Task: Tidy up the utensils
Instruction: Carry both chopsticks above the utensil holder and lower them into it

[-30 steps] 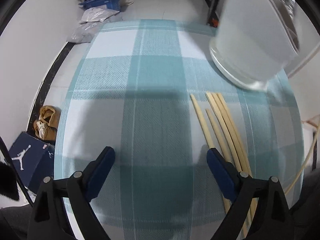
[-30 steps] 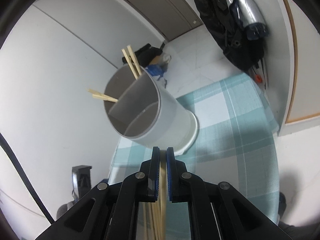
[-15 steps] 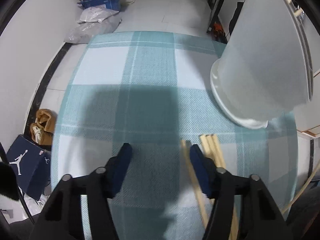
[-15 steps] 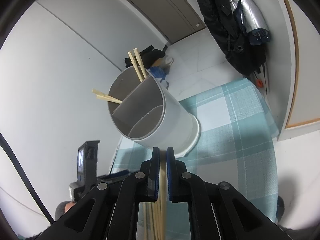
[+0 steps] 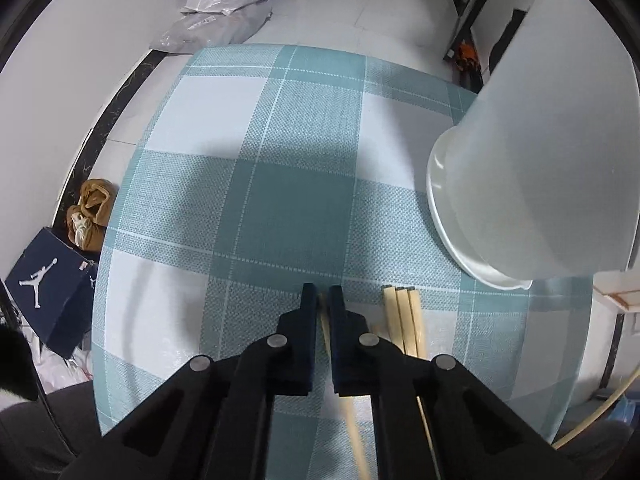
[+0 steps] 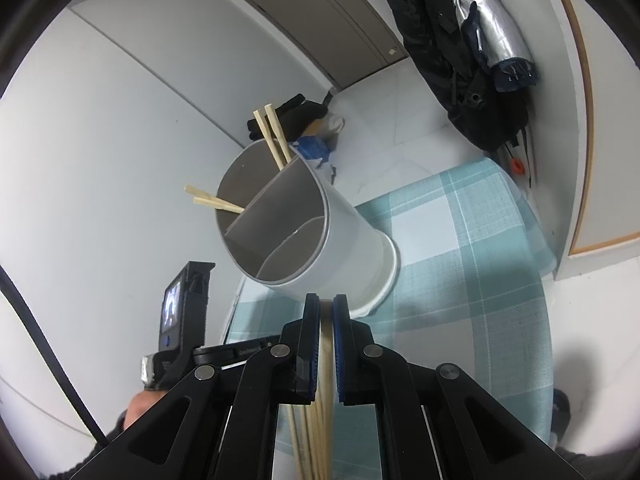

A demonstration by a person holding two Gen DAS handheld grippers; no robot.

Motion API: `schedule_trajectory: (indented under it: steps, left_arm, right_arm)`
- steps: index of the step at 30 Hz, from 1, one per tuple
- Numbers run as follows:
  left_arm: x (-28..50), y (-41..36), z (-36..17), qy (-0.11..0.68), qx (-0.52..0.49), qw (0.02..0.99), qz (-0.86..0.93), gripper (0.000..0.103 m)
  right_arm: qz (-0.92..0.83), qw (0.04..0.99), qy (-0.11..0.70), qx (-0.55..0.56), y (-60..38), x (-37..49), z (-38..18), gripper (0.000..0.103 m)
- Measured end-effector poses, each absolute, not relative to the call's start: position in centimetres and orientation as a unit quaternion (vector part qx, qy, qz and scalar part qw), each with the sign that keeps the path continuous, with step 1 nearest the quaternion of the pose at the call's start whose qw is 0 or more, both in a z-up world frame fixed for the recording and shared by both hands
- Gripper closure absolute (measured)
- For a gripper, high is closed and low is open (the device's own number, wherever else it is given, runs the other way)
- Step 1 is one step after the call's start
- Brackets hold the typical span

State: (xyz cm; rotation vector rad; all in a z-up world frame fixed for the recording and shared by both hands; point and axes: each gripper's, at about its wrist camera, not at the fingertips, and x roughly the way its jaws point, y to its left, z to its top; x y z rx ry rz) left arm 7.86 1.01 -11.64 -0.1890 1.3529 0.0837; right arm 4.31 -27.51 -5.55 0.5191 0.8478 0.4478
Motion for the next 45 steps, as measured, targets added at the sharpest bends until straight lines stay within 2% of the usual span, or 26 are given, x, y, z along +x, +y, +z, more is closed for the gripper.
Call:
schedule_trajectory:
  steps: [7, 15, 20, 28, 45]
  left_arm:
    - [7.5, 1.9, -9.3, 0.589, -0.114, 0.8, 0.028, 0.102]
    - [4.1, 2.1, -3.5, 0.495, -0.117, 0.861, -0.008, 0.102]
    - [3.1, 2.4, -1.9, 0.447, -0.115, 0.887, -0.023, 0.102]
    - [0.2, 1.9, 0.7, 0.374, -0.096, 0.922, -0.041, 0.102]
    - [-1.8, 1.2, 2.4, 0.345, -0.081, 0.931, -0.083, 0.103]
  right_arm:
    - [0.213, 0.862, 0.393, 0.238, -27.2, 3.8, -5.0, 0.097]
    - [0.221, 0.897, 0.341, 0.175, -24.9, 2.0, -3.0, 0.097]
    - [0.221, 0.916, 0.312, 0.125, -23.0, 0.2, -2.3, 0.097]
    - [0.202, 0.925, 0.304, 0.11, -22.2, -0.4, -2.0, 0.097]
    - [0.189, 0.939, 0.278, 0.07, -20.7, -1.1, 0.0, 0.097]
